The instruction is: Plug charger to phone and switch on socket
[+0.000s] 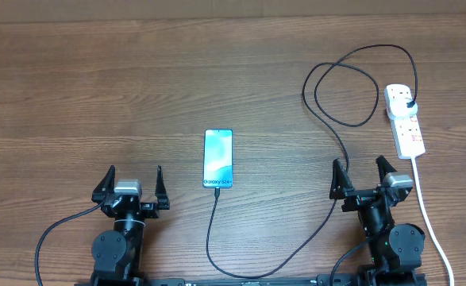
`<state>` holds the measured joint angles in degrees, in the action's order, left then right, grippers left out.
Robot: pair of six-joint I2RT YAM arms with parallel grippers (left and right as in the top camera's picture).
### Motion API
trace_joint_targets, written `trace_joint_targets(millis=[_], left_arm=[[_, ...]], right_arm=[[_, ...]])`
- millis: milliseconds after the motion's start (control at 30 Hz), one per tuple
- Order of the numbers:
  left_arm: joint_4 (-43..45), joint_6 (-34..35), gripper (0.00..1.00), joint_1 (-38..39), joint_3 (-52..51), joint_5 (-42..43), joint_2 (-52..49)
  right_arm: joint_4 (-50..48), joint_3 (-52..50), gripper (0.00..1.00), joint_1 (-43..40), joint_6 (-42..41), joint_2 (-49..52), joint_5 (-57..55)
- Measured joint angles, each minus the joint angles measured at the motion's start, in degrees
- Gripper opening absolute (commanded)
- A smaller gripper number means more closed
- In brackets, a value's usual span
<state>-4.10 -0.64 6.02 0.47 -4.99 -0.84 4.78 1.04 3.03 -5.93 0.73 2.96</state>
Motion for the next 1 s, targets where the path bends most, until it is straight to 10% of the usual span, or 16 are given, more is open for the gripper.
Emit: trace_joint_targets(millis=[1000], left_arm=[[0.0,0.0,1.0,0.0,0.0,0.0,0.0]], right_arm=[[-0.02,0.0,1.0,0.0,0.0,0.0,-0.02]])
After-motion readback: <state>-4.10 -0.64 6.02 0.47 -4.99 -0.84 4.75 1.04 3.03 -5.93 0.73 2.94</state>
